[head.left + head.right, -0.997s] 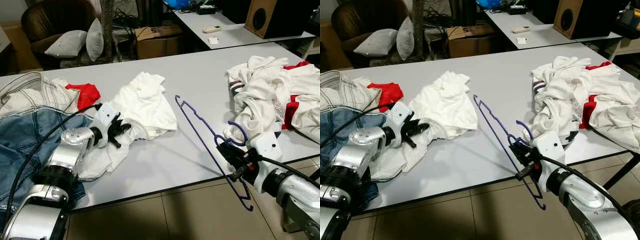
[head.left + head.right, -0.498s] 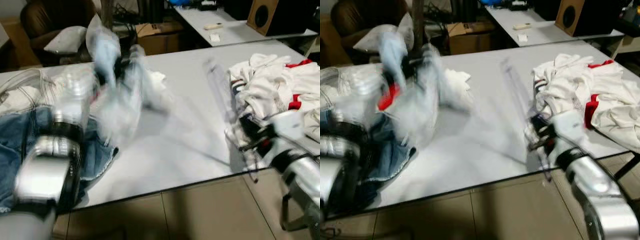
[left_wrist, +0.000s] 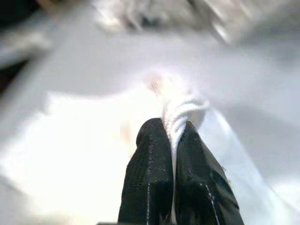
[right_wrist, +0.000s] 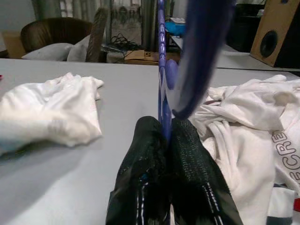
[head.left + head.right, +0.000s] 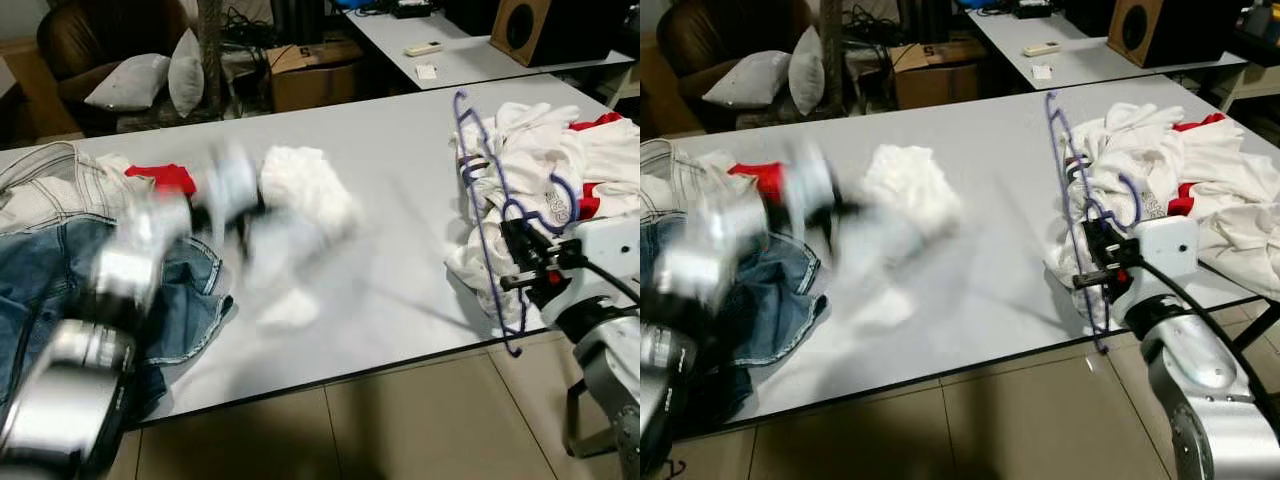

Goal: Hang hanger

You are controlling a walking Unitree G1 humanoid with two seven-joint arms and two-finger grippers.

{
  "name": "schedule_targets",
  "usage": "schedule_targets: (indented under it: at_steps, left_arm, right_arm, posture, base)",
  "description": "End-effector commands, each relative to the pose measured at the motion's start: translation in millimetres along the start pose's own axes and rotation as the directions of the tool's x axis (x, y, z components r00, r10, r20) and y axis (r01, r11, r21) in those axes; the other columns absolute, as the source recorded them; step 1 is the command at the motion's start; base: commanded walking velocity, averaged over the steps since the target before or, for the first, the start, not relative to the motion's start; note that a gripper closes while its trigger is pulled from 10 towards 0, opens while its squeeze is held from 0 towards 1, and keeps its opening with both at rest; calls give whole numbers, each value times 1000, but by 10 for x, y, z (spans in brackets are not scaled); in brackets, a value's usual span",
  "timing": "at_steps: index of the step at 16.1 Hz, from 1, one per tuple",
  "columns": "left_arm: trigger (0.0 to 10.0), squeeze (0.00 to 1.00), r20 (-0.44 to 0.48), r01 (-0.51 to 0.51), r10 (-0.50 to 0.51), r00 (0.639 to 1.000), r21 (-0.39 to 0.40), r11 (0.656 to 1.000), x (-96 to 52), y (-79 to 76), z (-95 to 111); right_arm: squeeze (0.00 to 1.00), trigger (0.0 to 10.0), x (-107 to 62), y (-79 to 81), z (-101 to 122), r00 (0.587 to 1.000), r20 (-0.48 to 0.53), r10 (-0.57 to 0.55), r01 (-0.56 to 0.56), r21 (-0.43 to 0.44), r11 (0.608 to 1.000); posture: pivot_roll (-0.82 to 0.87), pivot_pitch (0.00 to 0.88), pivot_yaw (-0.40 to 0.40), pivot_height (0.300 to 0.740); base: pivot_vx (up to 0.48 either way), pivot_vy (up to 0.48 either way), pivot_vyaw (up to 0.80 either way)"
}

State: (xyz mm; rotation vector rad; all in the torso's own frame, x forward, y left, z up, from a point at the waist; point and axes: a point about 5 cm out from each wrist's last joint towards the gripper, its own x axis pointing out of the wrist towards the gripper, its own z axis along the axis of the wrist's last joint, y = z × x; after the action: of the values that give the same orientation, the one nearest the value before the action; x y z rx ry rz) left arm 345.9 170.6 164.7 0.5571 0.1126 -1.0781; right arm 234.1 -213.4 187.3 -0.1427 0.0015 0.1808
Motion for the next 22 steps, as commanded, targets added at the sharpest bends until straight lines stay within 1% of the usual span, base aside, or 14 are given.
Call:
schedule_targets:
  at_steps: [1,3,6,7,8,9,10,12,16,17,19,20,21,22]
  left_arm:
    - [0,0,-22,37,-36,999,50,998,-39,12,80]
    - [0,0,-16,100,-99,995,40,994,-38,-105,69]
    - [0,0,-11,242,-241,970,77,967,-4,-485,34]
    - [10000,0,12,270,-271,962,74,960,41,-638,54]
    - [10000,0,14,274,-276,961,71,959,53,-679,59]
    - [10000,0,11,334,-334,942,42,942,47,-782,40]
    - [10000,1000,8,365,-366,931,16,931,25,-864,-4]
    - [10000,1000,-1,366,-366,931,1,931,-25,-907,-22]
    - [10000,1000,46,361,-359,932,-69,930,-111,-853,42]
    - [10000,1000,80,322,-315,946,-86,943,-100,-800,82]
    - [10000,1000,90,230,-221,971,-106,967,-67,-651,104]
    - [10000,1000,64,282,-277,959,-86,955,-90,-666,98]
    - [10000,1000,6,389,-389,921,-70,919,-153,-737,81]
    - [10000,1000,-9,416,-417,909,-67,907,-173,-757,83]
  right_arm:
    - [0,10000,10,38,51,999,27,33,-33,0,999]
    - [0,10000,24,72,50,997,18,81,-81,-6,997]
    - [0,10000,7,58,42,996,3,94,-94,-21,995]
    - [0,10000,-14,20,27,997,-7,74,-74,-24,997]
    - [0,10000,-21,8,21,998,-11,67,-67,-25,997]
    - [0,10000,-33,-21,11,999,-17,47,-48,-23,999]
    - [0,10000,-53,-49,9,999,-20,29,-29,-21,999]
    - [0,10000,-90,-72,0,999,-28,20,-20,-22,1000]
    - [0,10000,-155,-68,-17,996,-59,67,-69,-45,997]
    - [0,10000,-179,-74,-22,995,-68,78,-81,-49,995]
    - [0,10000,-206,-81,-18,993,-75,95,-99,-61,993]
    - [0,10000,-211,-73,-12,991,-77,107,-112,-66,992]
    - [0,10000,-211,-65,-4,990,-78,117,-122,-71,990]
    - [0,10000,-210,-64,-1,990,-79,119,-124,-72,990]
  posture:
    - [6,0,81,740]
    - [11,0,75,740]
    - [3,0,82,740]
    - [3,0,82,740]
    - [3,0,82,740]
    - [-6,0,91,740]
    - [-11,0,96,740]
    - [-17,0,99,740]
    - [-24,0,104,740]
    - [-26,0,106,740]
    - [-29,0,108,740]
    - [-31,0,108,740]
    - [-29,0,109,740]
    - [-29,0,109,740]
  base:
    - [0,0,0]
    - [0,0,0]
    - [0,0,0]
    - [0,0,0]
    - [0,0,0]
    - [0,0,0]
    - [0,0,0]
    - [0,0,0]
    - [0,0,0]
    - [0,0,0]
    - [0,0,0]
    - [0,0,0]
    - [0,0,0]
    - [0,0,0]
